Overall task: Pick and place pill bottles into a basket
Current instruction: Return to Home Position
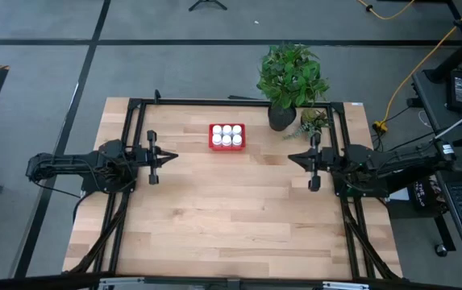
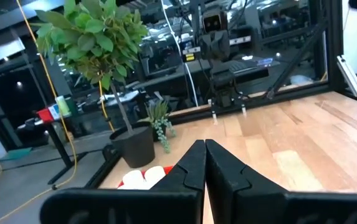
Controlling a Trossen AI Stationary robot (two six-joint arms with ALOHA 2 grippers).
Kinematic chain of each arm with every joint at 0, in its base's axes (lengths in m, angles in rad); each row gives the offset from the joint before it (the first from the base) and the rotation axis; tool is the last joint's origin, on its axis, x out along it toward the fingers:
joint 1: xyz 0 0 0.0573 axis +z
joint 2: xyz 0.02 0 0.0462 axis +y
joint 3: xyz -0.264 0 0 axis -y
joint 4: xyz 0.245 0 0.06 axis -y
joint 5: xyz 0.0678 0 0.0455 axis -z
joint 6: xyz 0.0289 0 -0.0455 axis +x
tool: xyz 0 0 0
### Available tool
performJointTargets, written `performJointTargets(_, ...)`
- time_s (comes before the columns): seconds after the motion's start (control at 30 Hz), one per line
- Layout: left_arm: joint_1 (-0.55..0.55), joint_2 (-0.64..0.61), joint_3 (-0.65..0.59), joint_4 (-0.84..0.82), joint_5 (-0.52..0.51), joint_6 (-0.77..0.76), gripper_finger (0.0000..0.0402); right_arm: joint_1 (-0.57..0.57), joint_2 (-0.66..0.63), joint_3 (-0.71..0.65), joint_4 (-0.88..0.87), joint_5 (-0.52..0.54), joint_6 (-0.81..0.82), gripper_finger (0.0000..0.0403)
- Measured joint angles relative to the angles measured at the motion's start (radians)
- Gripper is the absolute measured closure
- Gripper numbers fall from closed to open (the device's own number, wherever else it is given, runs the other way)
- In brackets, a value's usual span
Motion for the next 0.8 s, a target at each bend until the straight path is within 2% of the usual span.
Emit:
performJointTargets(0.27, 0.000, -0.006, 0.000, -0.036, 0.009, -0.024, 0.0400, -0.010, -0.289, -0.150, -0.049, 0.000, -0.030, 0.0401)
performJointTargets(0.4, 0.000, -0.006, 0.000, -0.037, 0.009, -0.040, 0.0400, -0.010, -0.382, -0.216, -0.060, 0.000, -0.007, 0.0401)
performJointTargets(0.6, 0.000, -0.006, 0.000, -0.038, 0.009, -0.062, 0.0400, -0.010, -0.413, -0.232, -0.138, -0.001, 0.067, 0.0401)
performJointTargets(0.8, 0.000, -0.006, 0.000, -0.038, 0.009, -0.118, 0.0400, -0.010, -0.413, -0.232, -0.137, -0.001, 0.054, 0.0395)
